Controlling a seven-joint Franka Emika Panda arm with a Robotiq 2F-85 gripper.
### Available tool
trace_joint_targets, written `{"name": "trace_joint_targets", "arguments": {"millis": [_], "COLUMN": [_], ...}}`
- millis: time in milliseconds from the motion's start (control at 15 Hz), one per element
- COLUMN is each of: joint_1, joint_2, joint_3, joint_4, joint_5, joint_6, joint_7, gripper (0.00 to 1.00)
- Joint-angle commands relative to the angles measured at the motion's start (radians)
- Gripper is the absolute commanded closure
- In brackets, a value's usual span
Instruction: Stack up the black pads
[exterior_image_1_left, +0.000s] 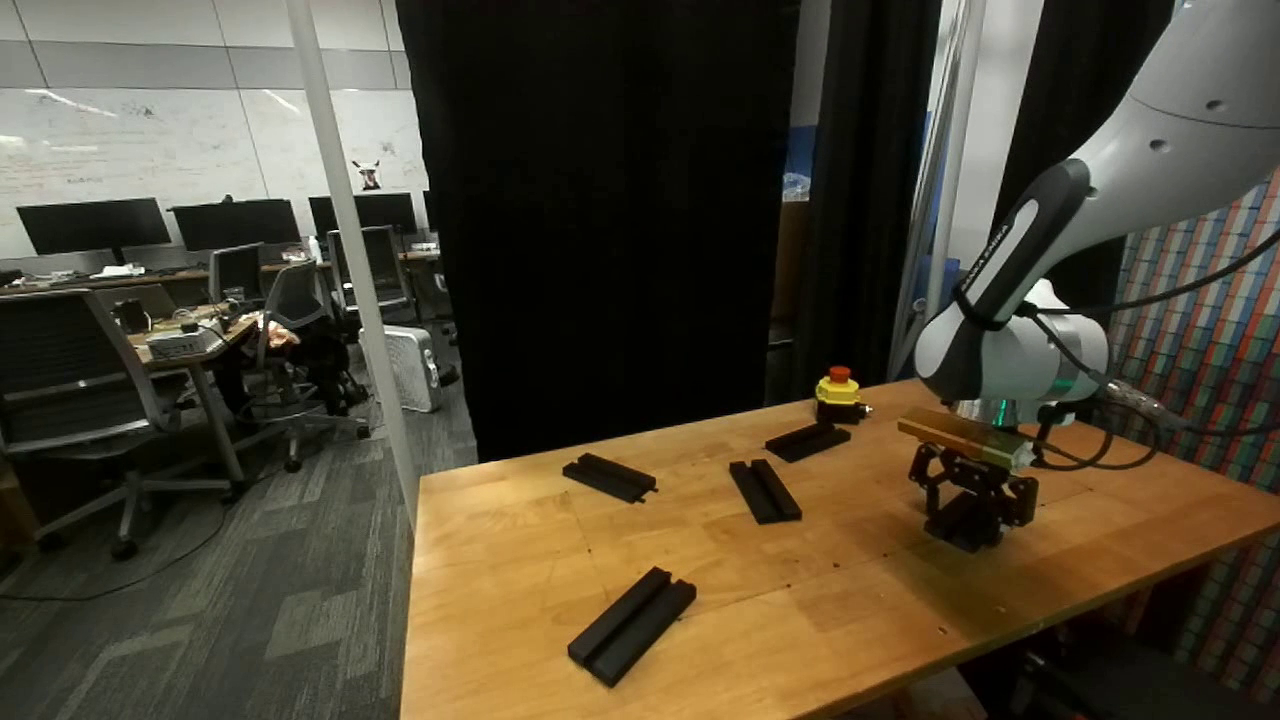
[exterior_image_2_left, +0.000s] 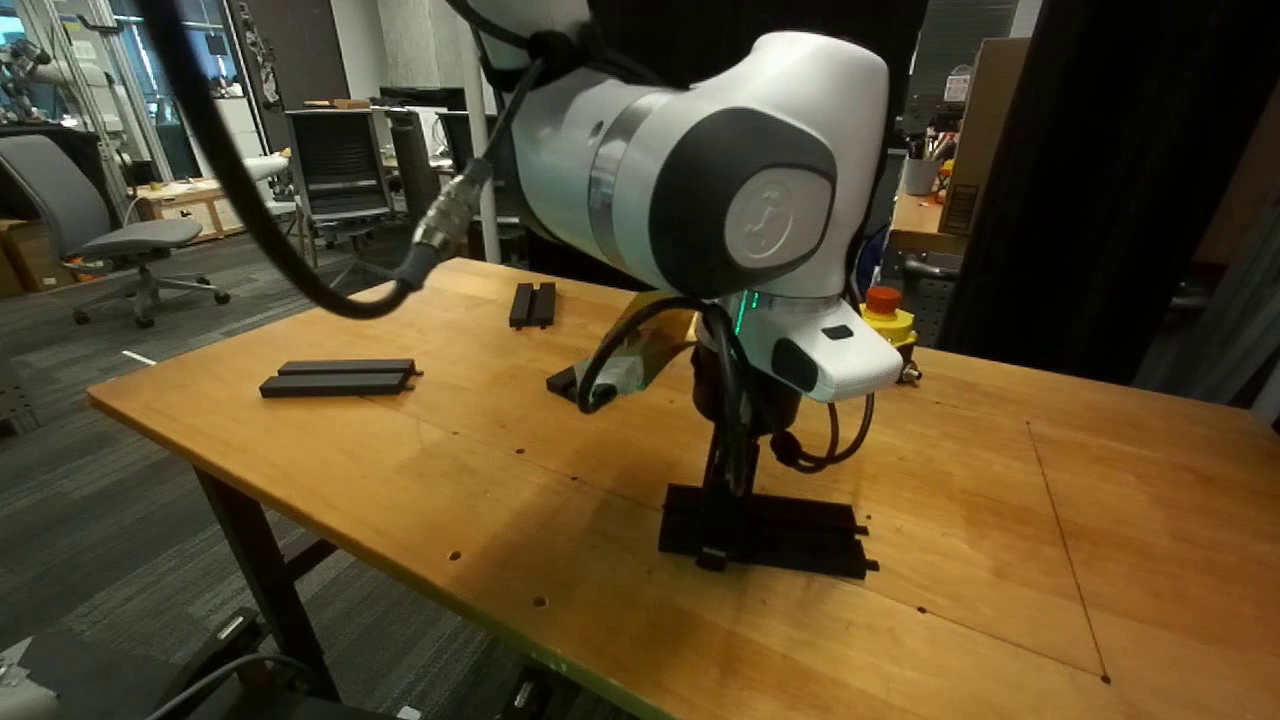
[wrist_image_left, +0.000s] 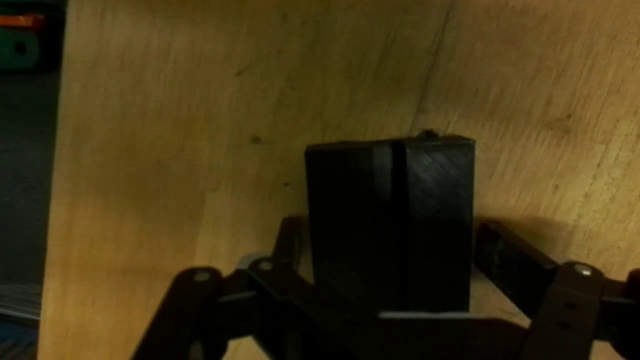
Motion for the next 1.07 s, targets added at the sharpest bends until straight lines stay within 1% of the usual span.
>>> {"name": "trace_joint_targets", "arguments": {"millis": [0,67,200,400,533,667,733,867,1000], "joint_1": [0.03,0.033,0.04,0.071,0.103,0.136,0.147,0.166,0.185], "joint_2": [0.019,0.012,-0.008,-0.039,-0.073,-0.107,-0.12,-0.134,-0.127], "joint_3": [-0.019,-0.021,-0.025,-0.025,-0.02,-0.007,0.004,0.036,0.07], "joint_4": [0.021,0.022,0.022,0.023,0.035,0.064,0.078,0.114,0.155], "joint_5": [0.024,0.017,-0.01,-0.091,-0.19,-0.291,-0.325,-0.354,-0.334], "joint_6": [0.031,0.032,0.032,0.029,0.026,-0.004,-0.009,-0.01,-0.001], "joint_7": [-0.05,-0.055,-0.054,-0.047,-0.037,-0.015,-0.025,-0.066,-0.138], "gripper": [0.41,0.5,0.55,0.55,0.55,0.55,0.55,0.55,0.55]}}
